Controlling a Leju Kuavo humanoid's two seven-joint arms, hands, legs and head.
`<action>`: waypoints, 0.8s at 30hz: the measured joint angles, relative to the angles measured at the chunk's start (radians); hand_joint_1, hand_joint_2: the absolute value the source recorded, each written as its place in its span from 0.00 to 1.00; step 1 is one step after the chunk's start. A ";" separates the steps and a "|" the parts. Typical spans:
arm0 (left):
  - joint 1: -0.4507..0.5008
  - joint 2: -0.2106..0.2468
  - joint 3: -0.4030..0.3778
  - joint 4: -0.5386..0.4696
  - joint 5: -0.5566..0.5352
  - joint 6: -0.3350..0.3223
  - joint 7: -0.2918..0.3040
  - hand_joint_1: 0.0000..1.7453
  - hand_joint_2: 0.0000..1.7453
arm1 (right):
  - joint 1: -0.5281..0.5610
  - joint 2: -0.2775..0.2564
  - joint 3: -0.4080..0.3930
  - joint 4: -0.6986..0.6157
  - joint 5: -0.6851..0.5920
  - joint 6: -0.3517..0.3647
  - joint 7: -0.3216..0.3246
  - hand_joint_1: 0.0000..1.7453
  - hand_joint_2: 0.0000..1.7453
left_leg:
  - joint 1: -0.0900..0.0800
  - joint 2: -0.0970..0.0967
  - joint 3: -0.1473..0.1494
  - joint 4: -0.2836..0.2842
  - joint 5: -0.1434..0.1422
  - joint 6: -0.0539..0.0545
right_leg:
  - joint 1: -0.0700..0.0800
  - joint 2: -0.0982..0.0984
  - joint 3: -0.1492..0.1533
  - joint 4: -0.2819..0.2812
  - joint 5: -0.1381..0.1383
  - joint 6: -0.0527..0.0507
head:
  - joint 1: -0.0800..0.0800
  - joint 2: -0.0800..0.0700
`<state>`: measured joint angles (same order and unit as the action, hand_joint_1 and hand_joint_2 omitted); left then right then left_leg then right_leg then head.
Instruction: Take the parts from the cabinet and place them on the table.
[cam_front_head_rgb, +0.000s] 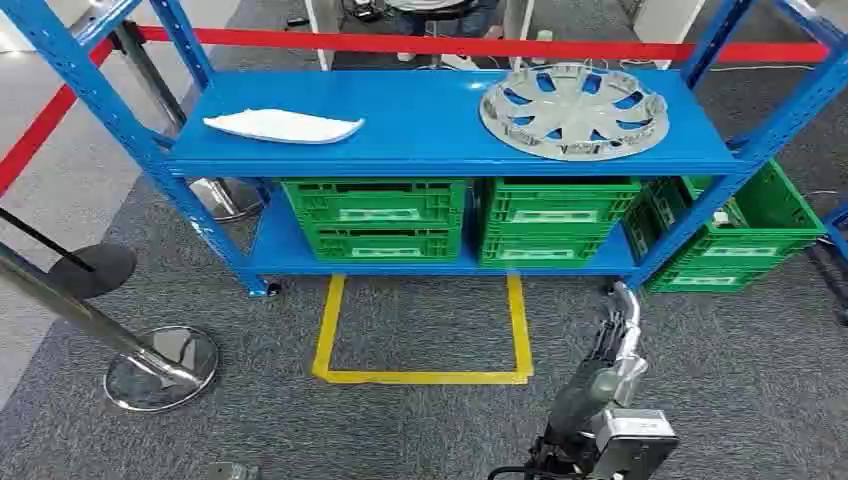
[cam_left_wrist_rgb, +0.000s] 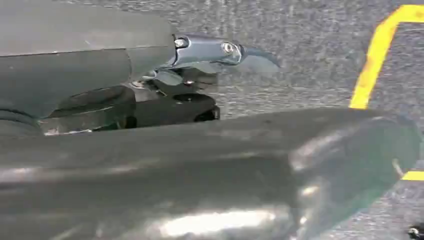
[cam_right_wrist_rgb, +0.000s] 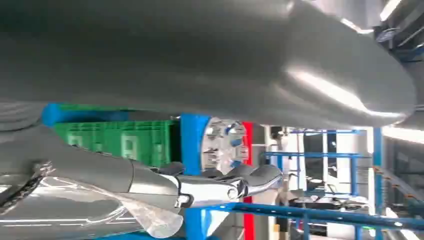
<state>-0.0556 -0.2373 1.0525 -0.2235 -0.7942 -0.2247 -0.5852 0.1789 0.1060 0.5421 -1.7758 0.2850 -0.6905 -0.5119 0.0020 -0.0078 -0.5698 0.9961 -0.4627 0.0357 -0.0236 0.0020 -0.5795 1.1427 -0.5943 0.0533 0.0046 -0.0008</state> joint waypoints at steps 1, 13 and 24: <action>-0.001 -0.001 0.000 0.000 0.000 0.000 0.000 0.00 0.00 | 0.000 0.000 0.000 0.000 0.000 -0.001 0.000 0.00 0.00 | 0.003 -0.001 0.011 0.002 -0.009 -0.006 | -0.002 -0.002 0.022 -0.084 0.067 0.003 | 0.000 0.000; -0.003 0.001 0.003 0.000 -0.002 0.009 0.001 0.00 0.00 | 0.000 0.000 0.000 0.003 -0.005 -0.004 -0.008 0.00 0.00 | 0.002 0.003 -0.138 0.337 -0.158 -0.045 | 0.004 -0.003 0.064 -0.136 0.053 -0.057 | -0.010 0.000; -0.006 -0.001 0.007 0.000 0.004 0.008 0.001 0.00 0.00 | -0.003 0.000 0.002 0.000 -0.003 -0.003 -0.014 0.00 0.00 | 0.004 0.004 0.003 0.009 -0.009 -0.009 | 0.012 -0.001 0.059 -0.103 0.004 -0.020 | -0.007 0.000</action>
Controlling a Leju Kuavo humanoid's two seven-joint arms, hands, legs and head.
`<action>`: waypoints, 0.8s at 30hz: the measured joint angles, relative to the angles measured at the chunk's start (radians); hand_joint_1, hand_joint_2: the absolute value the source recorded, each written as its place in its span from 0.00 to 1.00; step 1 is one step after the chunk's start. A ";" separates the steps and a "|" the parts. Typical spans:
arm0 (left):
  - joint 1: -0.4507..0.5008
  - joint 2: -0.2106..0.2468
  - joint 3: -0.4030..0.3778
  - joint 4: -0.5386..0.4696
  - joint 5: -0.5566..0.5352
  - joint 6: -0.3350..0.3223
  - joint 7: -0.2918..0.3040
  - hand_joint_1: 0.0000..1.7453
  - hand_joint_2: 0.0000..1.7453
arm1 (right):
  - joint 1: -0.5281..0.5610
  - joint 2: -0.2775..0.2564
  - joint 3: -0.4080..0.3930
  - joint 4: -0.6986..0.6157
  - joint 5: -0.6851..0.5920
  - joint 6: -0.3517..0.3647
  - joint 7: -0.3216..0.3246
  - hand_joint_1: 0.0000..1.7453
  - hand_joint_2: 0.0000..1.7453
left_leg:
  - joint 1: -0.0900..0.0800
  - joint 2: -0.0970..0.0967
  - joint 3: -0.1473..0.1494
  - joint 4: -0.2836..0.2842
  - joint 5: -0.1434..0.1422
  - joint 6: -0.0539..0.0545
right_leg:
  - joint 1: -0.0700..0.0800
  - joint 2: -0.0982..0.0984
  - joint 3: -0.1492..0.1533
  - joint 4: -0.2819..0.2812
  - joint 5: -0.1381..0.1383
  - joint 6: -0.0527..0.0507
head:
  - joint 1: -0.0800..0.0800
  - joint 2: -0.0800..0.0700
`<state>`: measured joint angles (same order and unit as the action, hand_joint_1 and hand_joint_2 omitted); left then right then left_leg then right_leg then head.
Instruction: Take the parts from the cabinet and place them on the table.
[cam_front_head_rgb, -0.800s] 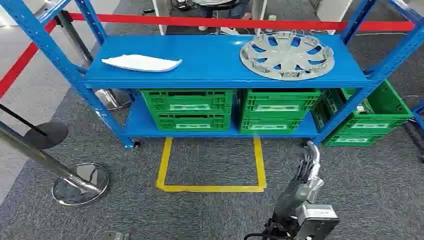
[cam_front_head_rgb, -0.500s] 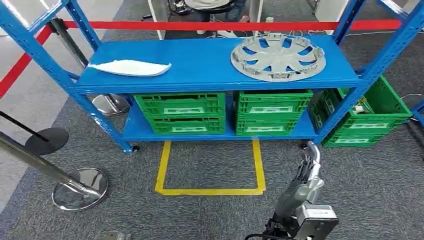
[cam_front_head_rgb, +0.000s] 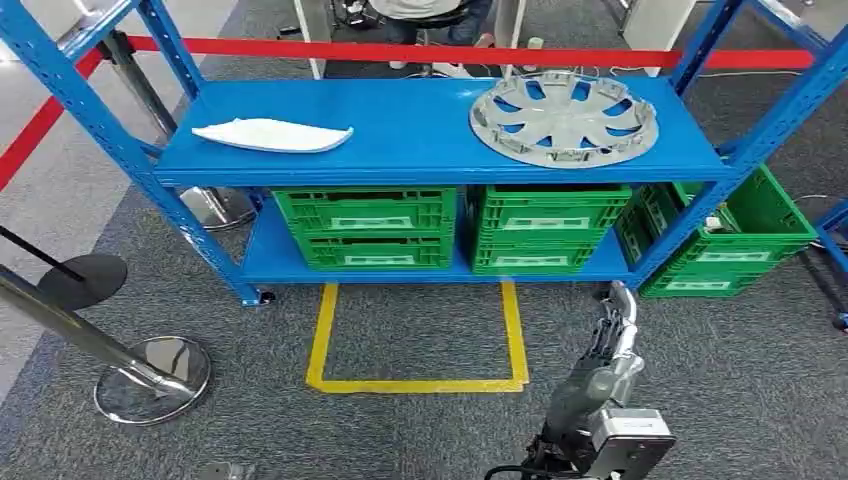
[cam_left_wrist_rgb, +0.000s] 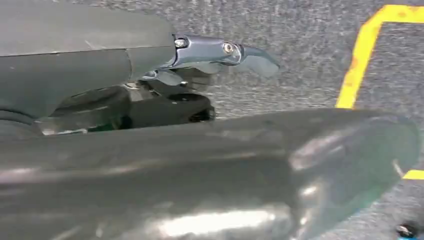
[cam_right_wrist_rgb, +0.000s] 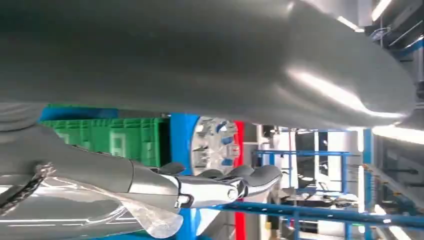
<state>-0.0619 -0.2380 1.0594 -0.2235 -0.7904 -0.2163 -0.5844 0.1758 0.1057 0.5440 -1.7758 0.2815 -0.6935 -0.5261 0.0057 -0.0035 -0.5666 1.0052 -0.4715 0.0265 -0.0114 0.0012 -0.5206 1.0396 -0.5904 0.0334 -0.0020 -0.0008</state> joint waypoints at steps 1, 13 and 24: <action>-0.002 0.000 0.000 0.000 0.002 -0.001 0.000 0.00 0.00 | -0.001 0.000 0.000 0.000 -0.002 0.001 0.000 0.00 0.00 | 0.000 0.000 -0.001 0.000 0.000 0.001 | -0.001 0.000 -0.037 0.071 -0.036 0.003 | 0.003 0.000; 0.000 0.000 0.008 0.000 0.012 -0.035 0.010 0.00 0.00 | 0.003 0.000 0.003 0.000 -0.009 0.016 -0.006 0.00 0.00 | -0.009 -0.001 0.015 0.009 -0.015 -0.023 | 0.008 0.002 -0.003 -0.032 0.057 -0.026 | 0.005 0.000; 0.001 0.001 0.018 0.000 0.003 0.002 0.013 0.00 0.00 | 0.004 0.000 0.004 0.000 -0.001 0.014 -0.007 0.00 0.00 | -0.008 -0.001 -0.029 0.052 0.028 -0.021 | 0.002 0.003 0.033 -0.043 0.035 -0.041 | -0.004 0.000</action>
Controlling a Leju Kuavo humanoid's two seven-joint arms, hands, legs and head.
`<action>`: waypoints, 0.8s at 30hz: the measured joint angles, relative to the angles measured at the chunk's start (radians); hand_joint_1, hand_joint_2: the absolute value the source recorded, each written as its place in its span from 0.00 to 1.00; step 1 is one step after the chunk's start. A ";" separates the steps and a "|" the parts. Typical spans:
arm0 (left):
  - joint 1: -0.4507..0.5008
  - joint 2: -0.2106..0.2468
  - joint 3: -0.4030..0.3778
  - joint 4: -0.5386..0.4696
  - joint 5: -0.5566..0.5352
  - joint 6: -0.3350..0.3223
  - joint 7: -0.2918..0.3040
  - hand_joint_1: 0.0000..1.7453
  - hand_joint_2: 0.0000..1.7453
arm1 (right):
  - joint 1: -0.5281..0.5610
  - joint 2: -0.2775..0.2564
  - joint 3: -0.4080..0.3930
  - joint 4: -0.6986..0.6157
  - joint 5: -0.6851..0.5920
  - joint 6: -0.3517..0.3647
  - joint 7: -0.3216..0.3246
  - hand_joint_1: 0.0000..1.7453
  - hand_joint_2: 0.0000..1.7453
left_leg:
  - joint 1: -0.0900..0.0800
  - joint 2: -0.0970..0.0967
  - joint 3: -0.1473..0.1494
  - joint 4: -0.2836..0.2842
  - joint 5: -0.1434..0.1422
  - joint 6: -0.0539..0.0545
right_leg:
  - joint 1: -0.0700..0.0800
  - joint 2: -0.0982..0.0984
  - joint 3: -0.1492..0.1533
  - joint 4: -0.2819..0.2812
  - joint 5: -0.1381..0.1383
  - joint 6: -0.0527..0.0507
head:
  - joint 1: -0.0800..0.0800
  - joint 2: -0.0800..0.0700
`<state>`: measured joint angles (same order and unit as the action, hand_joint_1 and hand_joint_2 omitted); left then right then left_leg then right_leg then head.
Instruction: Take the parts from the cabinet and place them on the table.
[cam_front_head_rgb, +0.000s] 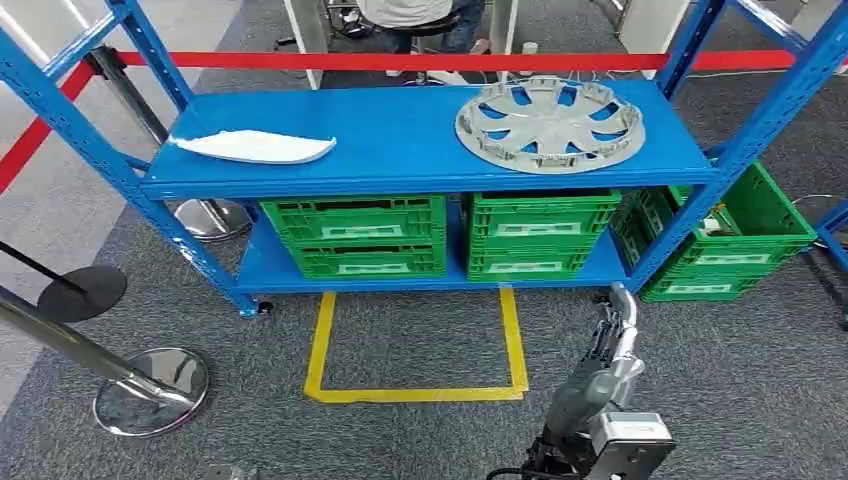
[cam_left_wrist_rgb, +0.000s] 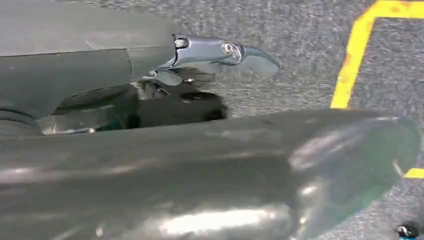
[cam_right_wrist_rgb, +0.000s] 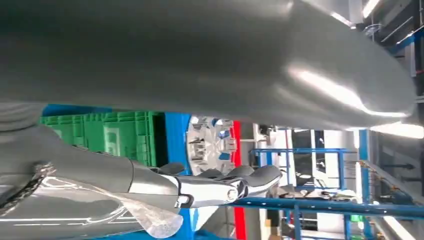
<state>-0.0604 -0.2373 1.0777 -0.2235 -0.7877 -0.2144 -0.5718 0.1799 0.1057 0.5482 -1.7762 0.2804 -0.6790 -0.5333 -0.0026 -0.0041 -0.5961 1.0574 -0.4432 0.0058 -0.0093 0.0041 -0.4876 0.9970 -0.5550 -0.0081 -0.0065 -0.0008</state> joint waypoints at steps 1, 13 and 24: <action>-0.001 0.001 0.000 0.000 -0.001 0.002 0.000 0.00 0.00 | -0.001 0.000 0.000 0.000 0.000 0.000 0.000 0.00 0.00 | -0.005 0.001 0.007 -0.008 -0.011 0.005 | 0.006 0.000 -0.003 0.001 -0.005 0.008 | 0.002 0.000; 0.000 0.001 0.003 0.000 0.010 -0.086 -0.008 0.00 0.00 | -0.001 -0.005 0.005 0.000 0.001 -0.001 0.003 0.00 0.00 | 0.006 0.000 0.046 -0.058 -0.054 0.029 | -0.004 -0.005 -0.165 0.226 -0.026 0.054 | 0.007 0.000; -0.004 0.001 0.004 0.000 -0.008 0.002 0.014 0.00 0.00 | 0.000 -0.007 0.011 0.000 0.007 -0.013 0.000 0.00 0.00 | 0.006 0.002 -0.041 0.170 -0.170 -0.023 | -0.009 -0.007 -0.055 0.019 0.031 0.003 | -0.005 0.000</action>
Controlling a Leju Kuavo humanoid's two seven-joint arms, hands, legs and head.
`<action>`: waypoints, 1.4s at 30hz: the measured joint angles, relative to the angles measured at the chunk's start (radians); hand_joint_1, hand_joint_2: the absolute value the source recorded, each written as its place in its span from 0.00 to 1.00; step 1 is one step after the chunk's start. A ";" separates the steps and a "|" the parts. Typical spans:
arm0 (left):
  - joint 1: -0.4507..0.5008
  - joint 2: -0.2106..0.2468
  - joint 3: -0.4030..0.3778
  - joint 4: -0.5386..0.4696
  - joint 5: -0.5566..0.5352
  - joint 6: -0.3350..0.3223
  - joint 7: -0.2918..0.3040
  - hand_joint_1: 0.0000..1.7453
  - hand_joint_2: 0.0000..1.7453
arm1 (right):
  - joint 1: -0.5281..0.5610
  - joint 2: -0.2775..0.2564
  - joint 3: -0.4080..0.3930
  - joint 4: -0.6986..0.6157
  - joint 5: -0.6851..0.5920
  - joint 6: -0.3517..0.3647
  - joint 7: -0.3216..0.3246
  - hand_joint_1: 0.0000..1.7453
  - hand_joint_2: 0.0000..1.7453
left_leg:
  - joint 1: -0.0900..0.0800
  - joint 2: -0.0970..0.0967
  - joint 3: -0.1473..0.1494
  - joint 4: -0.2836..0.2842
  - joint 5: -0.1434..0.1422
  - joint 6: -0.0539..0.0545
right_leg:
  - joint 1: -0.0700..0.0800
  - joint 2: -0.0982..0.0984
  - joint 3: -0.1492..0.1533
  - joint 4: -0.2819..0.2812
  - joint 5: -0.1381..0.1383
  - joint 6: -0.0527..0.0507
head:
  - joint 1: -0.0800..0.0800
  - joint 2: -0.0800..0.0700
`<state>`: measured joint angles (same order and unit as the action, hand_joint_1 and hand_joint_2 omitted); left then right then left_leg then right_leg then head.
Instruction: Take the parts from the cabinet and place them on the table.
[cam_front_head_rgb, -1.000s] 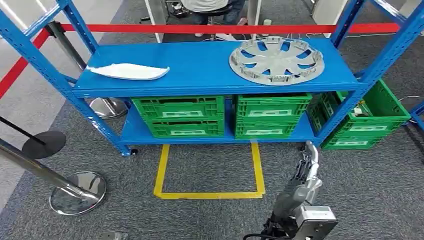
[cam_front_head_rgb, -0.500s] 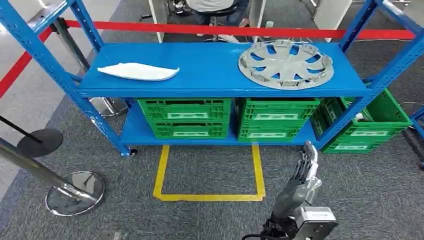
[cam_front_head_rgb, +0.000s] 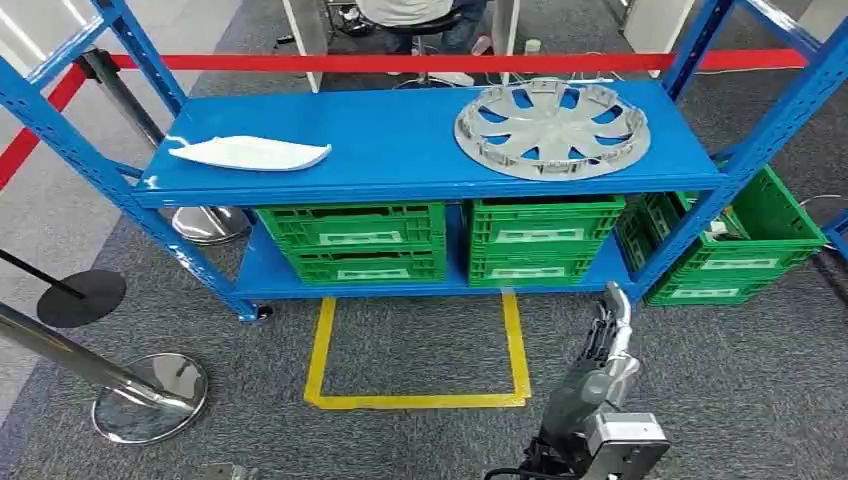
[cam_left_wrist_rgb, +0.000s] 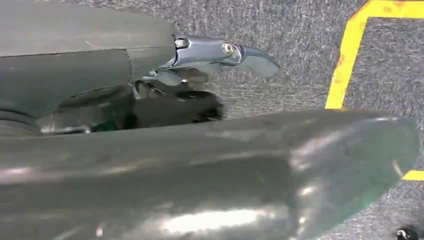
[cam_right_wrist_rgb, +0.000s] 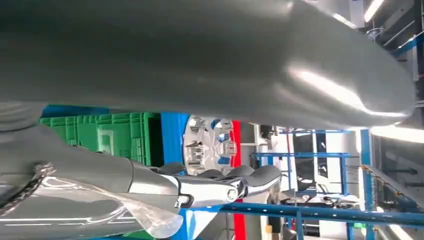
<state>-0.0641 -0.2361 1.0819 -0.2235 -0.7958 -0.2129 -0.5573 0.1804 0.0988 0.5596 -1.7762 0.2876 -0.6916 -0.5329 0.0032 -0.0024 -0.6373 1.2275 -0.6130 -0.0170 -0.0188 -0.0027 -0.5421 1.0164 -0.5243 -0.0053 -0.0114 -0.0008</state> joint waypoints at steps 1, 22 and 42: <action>0.002 0.000 0.000 0.000 0.000 0.000 0.000 0.00 0.00 | 0.000 0.000 0.000 0.000 0.000 -0.001 0.000 0.00 0.00 | 0.000 0.000 -0.040 0.074 -0.022 -0.002 | 0.000 0.000 0.001 0.000 -0.002 -0.003 | 0.000 0.000; 0.001 -0.006 0.000 0.000 -0.009 0.007 0.000 0.00 0.00 | 0.003 -0.007 0.006 -0.002 0.012 -0.004 0.006 0.00 0.00 | 0.000 -0.002 0.077 -0.212 0.126 0.037 | 0.006 -0.001 -0.030 0.020 0.010 0.040 | 0.006 0.000; 0.005 -0.008 0.001 0.000 -0.021 0.001 0.035 0.00 0.00 | 0.009 -0.008 0.012 -0.003 0.026 -0.003 0.006 0.00 0.00 | -0.009 -0.002 0.028 -0.202 0.160 0.047 | 0.011 0.003 0.042 -0.012 -0.038 0.028 | -0.006 0.000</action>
<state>-0.0587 -0.2441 1.0826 -0.2235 -0.8171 -0.2117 -0.5222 0.1893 0.0908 0.5718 -1.7792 0.3136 -0.6950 -0.5272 -0.0055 -0.0046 -0.6095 1.0257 -0.4526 0.0297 -0.0079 0.0003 -0.5004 1.0040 -0.5623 0.0228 -0.0172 -0.0008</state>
